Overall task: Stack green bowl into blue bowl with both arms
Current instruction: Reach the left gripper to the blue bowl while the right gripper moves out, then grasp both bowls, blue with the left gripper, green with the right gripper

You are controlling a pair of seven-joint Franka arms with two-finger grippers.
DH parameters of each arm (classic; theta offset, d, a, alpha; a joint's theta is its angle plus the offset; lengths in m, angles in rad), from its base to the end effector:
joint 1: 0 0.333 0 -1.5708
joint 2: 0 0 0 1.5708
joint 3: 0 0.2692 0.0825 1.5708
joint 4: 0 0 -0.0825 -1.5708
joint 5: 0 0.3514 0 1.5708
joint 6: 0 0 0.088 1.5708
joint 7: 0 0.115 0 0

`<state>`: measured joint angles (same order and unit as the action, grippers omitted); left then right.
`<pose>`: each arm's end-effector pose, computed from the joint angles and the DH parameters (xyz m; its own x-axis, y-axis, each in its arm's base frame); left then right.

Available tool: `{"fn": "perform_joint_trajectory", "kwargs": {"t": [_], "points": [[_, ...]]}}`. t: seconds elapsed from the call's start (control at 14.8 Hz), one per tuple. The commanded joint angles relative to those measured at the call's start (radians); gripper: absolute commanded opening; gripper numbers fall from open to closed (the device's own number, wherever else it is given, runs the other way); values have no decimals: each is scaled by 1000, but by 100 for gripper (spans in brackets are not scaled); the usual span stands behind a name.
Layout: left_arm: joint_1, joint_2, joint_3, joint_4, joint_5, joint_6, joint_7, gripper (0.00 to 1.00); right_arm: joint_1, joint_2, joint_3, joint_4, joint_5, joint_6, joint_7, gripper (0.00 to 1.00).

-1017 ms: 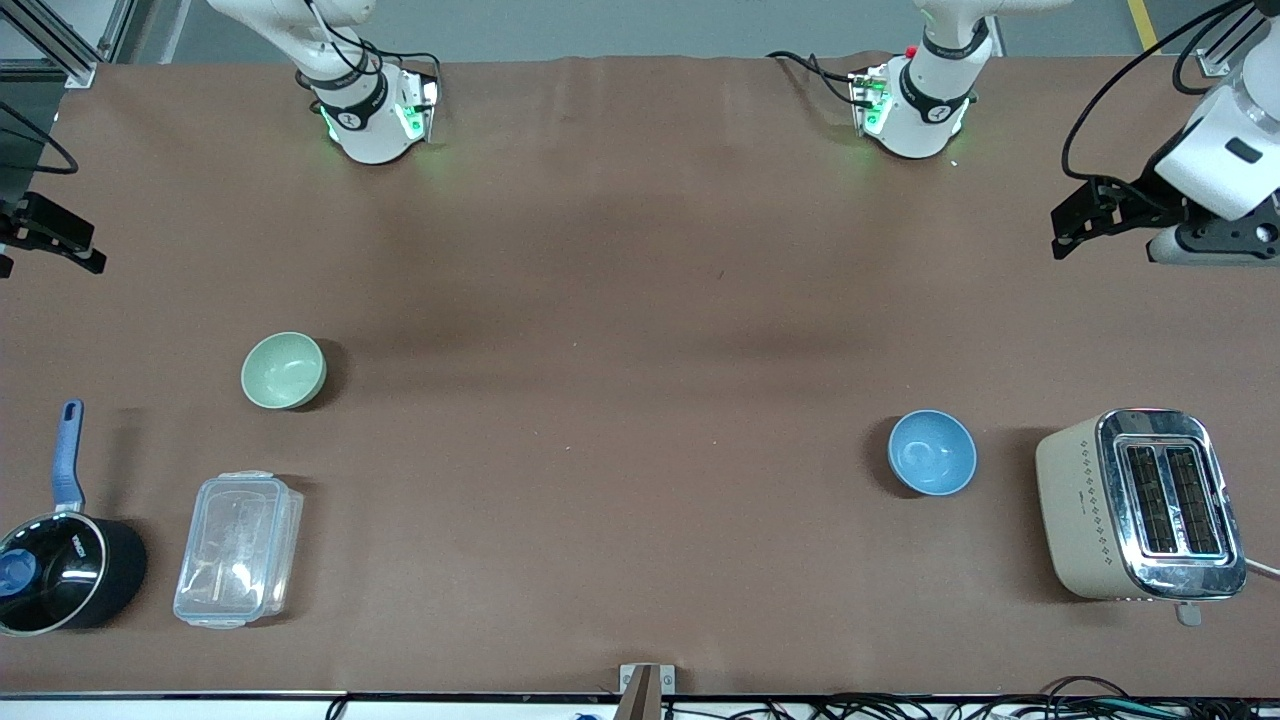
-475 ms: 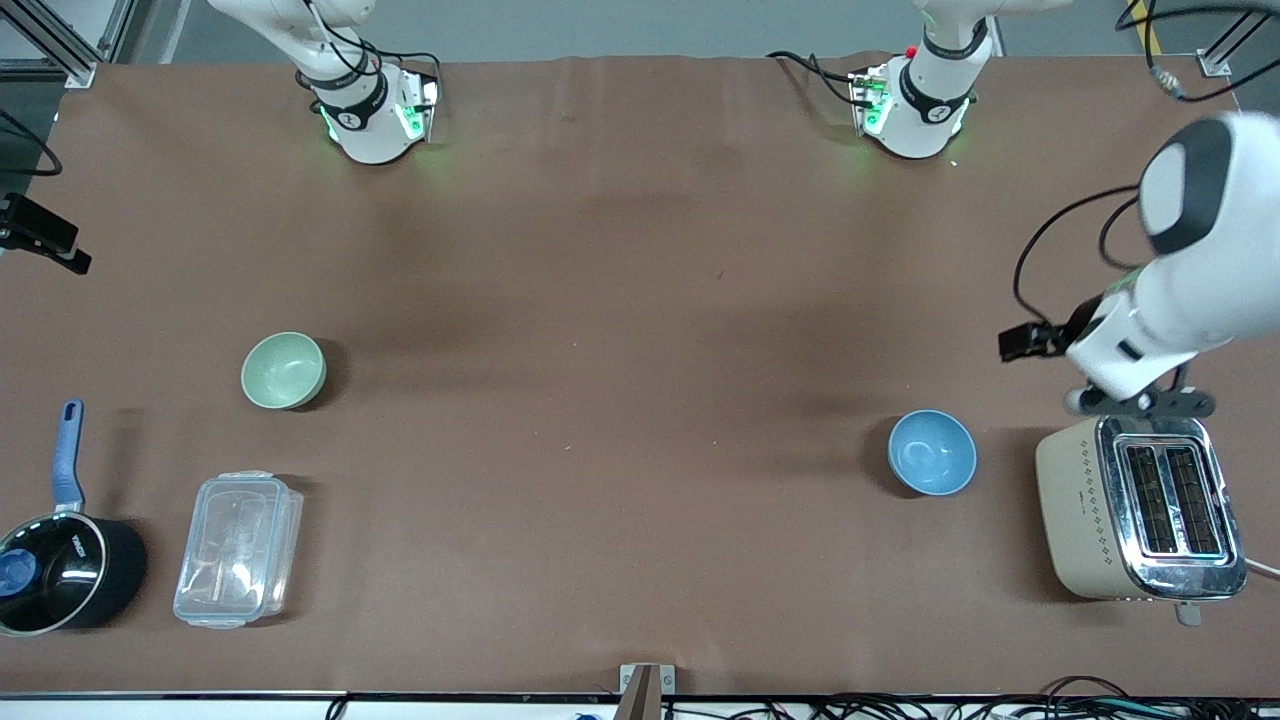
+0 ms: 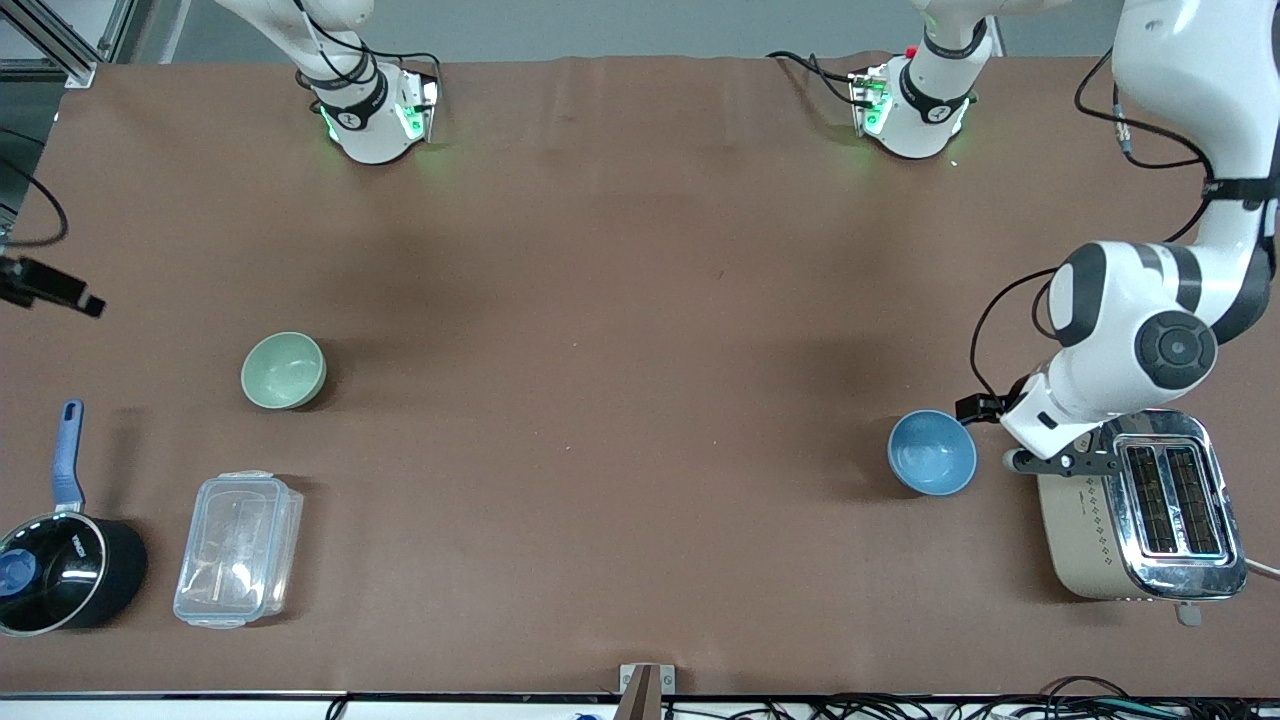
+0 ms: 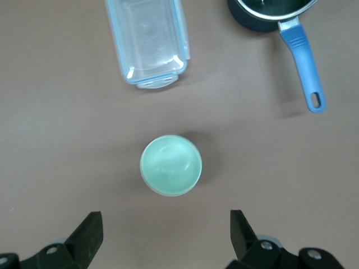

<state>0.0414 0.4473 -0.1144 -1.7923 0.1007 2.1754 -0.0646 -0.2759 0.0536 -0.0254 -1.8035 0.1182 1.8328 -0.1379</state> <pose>0.5974 -0.0357 0.2680 0.9966 -0.0574 -0.0589 -0.0594 -0.9977 -0.0337 0.5213 -0.1509 0.4608 0.9810 -0.1936 -0.0104 -0.1935 -0.9744 -0.1143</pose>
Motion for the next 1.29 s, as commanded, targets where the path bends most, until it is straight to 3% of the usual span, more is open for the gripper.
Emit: {"fn": "perform_joint_trajectory", "kwargs": {"t": [0.0,0.47,0.75,0.88,1.08,1.15,1.22], "points": [[11,54,-2,1,22,58,-15,96,-28,49,13,-187,31,220,-58,100],[14,148,-4,22,8,110,-18,43,-39,300,16,-221,118,330,-100,100],[6,174,-5,50,8,110,-64,9,-51,368,15,-221,129,342,-149,96],[-3,172,-13,69,7,107,-67,0,-40,371,15,-246,129,373,-149,93],[-5,159,-77,93,-2,72,-125,0,-39,371,15,-296,129,434,-149,82],[-6,154,-105,103,-3,43,-168,0,-36,370,15,-312,129,456,-149,70],[-8,148,-144,114,-4,17,-225,0,-32,368,16,-319,129,462,-150,46]]}}
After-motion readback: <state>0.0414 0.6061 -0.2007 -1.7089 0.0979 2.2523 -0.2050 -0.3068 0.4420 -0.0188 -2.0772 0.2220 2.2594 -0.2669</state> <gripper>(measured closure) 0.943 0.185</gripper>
